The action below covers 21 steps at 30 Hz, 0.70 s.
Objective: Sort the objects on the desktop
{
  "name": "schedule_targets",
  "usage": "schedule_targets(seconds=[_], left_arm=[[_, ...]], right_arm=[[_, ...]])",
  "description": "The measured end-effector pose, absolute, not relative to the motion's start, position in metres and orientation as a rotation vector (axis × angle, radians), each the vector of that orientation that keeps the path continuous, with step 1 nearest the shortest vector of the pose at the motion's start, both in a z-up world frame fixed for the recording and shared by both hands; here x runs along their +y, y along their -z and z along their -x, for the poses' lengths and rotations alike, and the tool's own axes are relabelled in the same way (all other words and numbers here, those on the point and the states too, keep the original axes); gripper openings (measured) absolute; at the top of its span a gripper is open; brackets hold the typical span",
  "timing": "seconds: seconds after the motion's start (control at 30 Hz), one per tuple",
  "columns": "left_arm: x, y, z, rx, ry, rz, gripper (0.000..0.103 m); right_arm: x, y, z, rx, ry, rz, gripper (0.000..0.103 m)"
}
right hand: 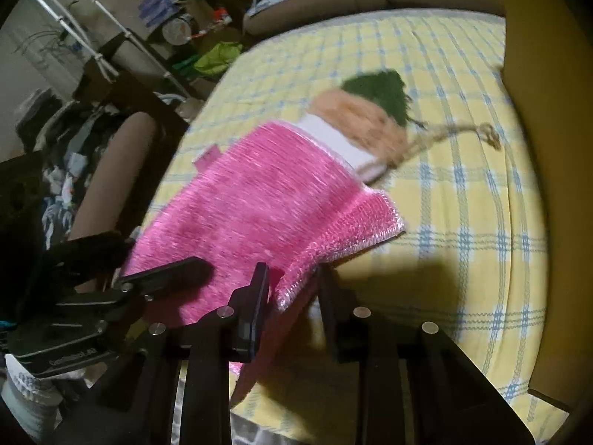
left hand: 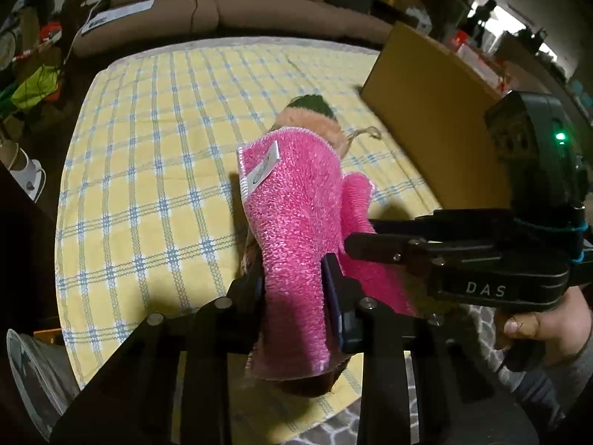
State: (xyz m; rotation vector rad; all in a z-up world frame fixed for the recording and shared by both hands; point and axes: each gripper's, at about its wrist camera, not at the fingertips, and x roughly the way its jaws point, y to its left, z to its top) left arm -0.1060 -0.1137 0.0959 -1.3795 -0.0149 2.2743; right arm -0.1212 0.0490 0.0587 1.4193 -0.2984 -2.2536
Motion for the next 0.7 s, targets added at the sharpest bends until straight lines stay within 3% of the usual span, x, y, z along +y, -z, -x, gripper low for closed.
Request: schedule_targets(seconds=[0.2, 0.4, 0.43, 0.5, 0.53, 0.7], left_arm=[[-0.11, -0.112, 0.1, -0.041, -2.252, 1.357, 0.026], [-0.113, -0.104, 0.085, -0.01, -2.268, 1.376, 0.026], [-0.115, -0.105, 0.083, -0.019, -2.269, 1.368, 0.025], [-0.115, -0.11, 0.083, -0.023, -2.264, 1.358, 0.025], [-0.114, -0.113, 0.083, -0.027, -2.259, 1.35, 0.024], [-0.097, -0.121, 0.08, -0.011, -2.216, 1.318, 0.02]], right_arm=[[0.035, -0.077, 0.116, -0.262, 2.243, -1.381, 0.026], [0.037, -0.06, 0.111, -0.278, 2.235, -1.451, 0.029], [0.04, -0.059, 0.109, -0.292, 2.242, -1.453, 0.031], [0.045, -0.058, 0.108, -0.326, 2.246, -1.457, 0.053], [0.049, -0.058, 0.107, -0.353, 2.244, -1.46, 0.058], [0.061, -0.063, 0.107, -0.413, 2.26, -1.448, 0.062]])
